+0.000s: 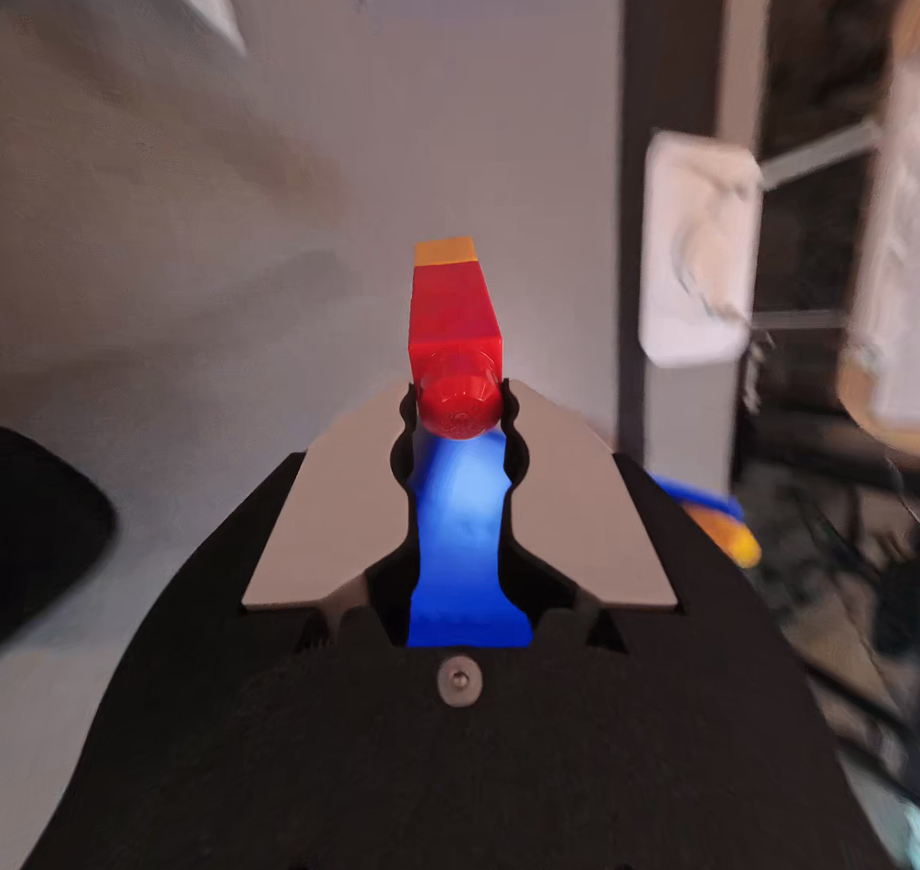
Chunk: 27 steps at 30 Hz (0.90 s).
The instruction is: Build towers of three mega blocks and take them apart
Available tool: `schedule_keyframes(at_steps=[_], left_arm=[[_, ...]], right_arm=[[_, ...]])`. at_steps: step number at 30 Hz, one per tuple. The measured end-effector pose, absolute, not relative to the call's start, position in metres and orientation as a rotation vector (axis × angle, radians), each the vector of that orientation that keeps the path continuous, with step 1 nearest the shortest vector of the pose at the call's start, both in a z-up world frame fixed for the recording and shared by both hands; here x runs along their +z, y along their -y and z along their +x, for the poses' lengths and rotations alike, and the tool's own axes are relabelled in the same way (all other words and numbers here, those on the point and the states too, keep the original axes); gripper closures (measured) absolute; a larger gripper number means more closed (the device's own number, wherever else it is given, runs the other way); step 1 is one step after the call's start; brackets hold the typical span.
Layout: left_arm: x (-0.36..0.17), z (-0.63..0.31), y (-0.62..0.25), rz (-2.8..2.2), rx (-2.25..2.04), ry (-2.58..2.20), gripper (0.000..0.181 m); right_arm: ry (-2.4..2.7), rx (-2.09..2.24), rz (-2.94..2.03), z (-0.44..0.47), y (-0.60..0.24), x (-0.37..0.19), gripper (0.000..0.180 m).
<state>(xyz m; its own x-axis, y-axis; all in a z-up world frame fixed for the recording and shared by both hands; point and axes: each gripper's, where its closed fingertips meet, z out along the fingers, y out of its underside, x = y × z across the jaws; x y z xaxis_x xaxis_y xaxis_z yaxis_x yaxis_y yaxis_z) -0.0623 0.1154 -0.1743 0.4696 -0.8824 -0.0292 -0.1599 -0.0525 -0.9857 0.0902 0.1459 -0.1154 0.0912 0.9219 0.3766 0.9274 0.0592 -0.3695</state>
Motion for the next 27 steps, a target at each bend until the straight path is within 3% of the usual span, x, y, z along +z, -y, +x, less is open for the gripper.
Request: schedule_keyframes(at_steps=[4, 6, 14, 27], left_arm=[[-0.159, -0.084, -0.132, -1.471, -0.676, -0.810, 0.151], [-0.152, -0.094, -0.135, -1.427, -0.608, -0.768, 0.180], [-0.163, -0.106, -0.149, -1.467, -0.535, -0.720, 0.181], [-0.181, -0.099, -0.150, -1.504, -0.521, -0.773, 0.181]], right_arm=[[1.613, -0.316, -2.155, 0.196, -0.223, -0.087, 0.147], [1.522, -0.376, -2.289, 0.236, -0.252, -0.094, 0.147], [1.476, -0.359, -2.509, 0.274, -0.309, -0.168, 0.147], [1.453, -0.302, -2.556, 0.262, -0.364, -0.197, 0.145]])
